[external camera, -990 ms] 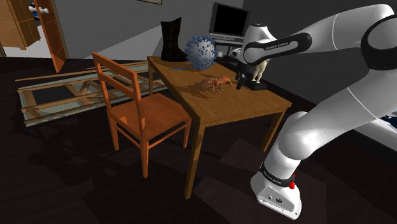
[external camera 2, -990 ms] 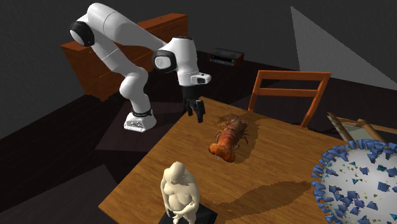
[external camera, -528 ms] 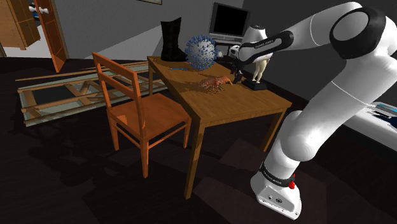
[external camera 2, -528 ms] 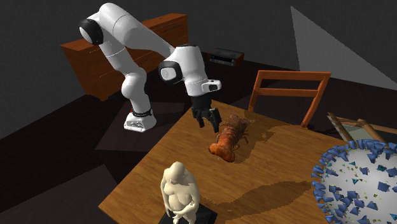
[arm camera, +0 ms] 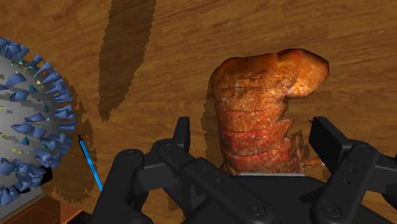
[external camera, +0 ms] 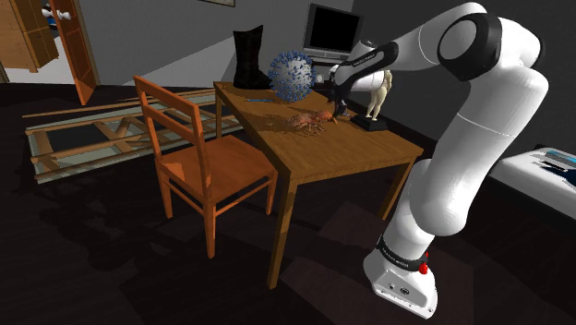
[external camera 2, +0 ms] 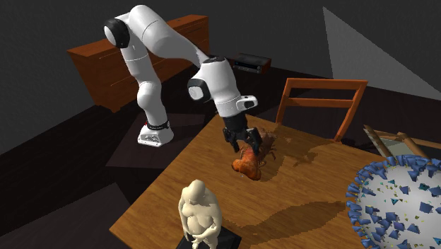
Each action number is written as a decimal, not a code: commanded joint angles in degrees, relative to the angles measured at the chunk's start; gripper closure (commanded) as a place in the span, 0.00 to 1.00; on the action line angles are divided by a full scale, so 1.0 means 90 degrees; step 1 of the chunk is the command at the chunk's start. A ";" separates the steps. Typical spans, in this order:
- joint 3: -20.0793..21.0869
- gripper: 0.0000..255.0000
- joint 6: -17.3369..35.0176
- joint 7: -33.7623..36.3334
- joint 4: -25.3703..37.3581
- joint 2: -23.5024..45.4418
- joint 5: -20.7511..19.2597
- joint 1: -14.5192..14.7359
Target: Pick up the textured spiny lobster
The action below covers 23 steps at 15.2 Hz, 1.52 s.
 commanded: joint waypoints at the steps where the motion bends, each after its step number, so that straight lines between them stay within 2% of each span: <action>1: -0.0048 0.00 0.0187 -0.0110 -0.0096 0.0111 0.0145 0.0026; 4: -0.0121 0.00 0.0504 -0.0335 -0.0260 0.0340 0.0470 0.0070; 6: -0.0115 0.00 0.0504 -0.0335 -0.0260 0.0340 0.0471 0.0065; 7: -0.0112 1.00 0.0485 -0.0325 -0.0249 0.0329 0.0455 0.0063; 16: -0.0115 1.00 0.0504 -0.0335 -0.0260 0.0340 0.0471 0.0064; 23: 0.0020 1.00 -0.0119 0.0045 0.0078 -0.0078 -0.0085 -0.0001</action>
